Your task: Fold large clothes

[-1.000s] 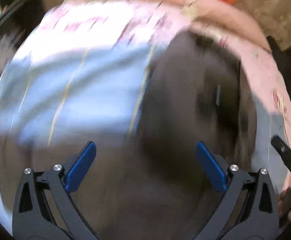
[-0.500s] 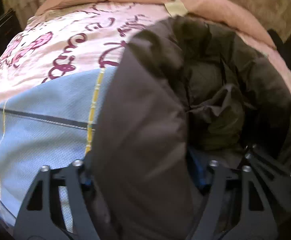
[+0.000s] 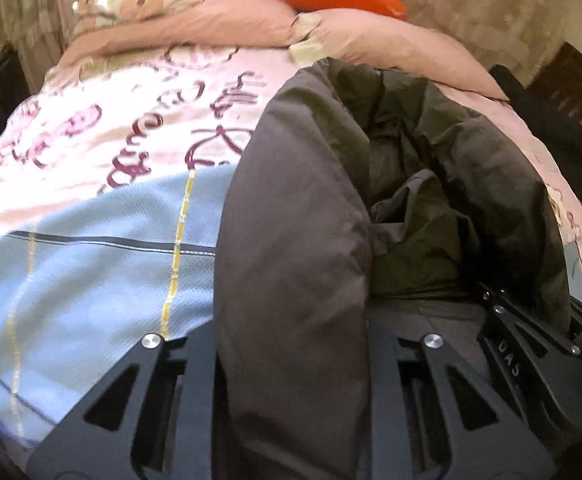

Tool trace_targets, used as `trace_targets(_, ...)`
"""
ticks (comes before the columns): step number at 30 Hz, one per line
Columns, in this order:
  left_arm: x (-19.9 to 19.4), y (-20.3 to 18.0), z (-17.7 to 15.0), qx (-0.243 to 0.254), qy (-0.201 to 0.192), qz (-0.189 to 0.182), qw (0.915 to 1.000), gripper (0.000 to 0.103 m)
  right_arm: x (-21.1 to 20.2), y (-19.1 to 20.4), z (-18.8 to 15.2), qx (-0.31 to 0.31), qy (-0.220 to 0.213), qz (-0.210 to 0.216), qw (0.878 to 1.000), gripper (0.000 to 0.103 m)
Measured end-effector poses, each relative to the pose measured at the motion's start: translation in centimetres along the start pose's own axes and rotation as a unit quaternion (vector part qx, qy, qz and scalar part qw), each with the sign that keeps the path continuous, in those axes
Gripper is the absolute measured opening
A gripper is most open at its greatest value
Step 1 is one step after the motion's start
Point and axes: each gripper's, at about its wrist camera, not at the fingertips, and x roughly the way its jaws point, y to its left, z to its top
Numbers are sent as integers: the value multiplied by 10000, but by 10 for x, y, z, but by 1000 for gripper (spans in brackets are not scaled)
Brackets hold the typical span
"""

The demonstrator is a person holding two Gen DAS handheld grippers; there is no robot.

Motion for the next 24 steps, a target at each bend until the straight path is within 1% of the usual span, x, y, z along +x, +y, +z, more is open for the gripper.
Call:
trace_targets(4, -51, -6, -6, 50, -198, -183, 9996, 20, -50, -15, 2, 233, -160, 166, 9995, 15)
trace_targets(7, -105, -16, -17, 414, -527, -208, 9975, 20, -88, -24, -4, 208, -229, 296, 9991, 15)
trace_targets(9, -135, -20, -31, 635, -713, -182, 9953, 20, -125, -30, -17, -41, -377, 324, 9988, 14)
trace_targets(12, -190, -29, -64, 924, -1039, -213, 9901, 20, -178, -36, -45, -255, -599, 380, 9972, 14)
trace_targets(13, -199, -31, -70, 1009, -1120, -196, 9884, 21, -193, -39, -55, -264, -635, 420, 9967, 14)
trace_targets(14, -218, -35, -85, 1172, -1255, -119, 9851, 21, -204, -40, -64, -271, -672, 452, 9963, 14)
trace_targets(16, -236, -37, -106, 1301, -1346, -128, 9822, 21, -228, -44, -92, -281, -784, 416, 9957, 14)
trace_targets(18, -251, -31, -132, 1261, -1353, -221, 9825, 21, -249, -50, -122, -206, -846, 450, 9952, 14)
trace_targets(21, -268, -21, -172, 1148, -1277, -335, 9846, 21, -267, -53, -165, 14, -803, 591, 9950, 14)
trace_targets(24, -275, -7, -213, 1045, -1198, -409, 9864, 23, -281, -52, -207, -65, -793, 656, 9947, 14)
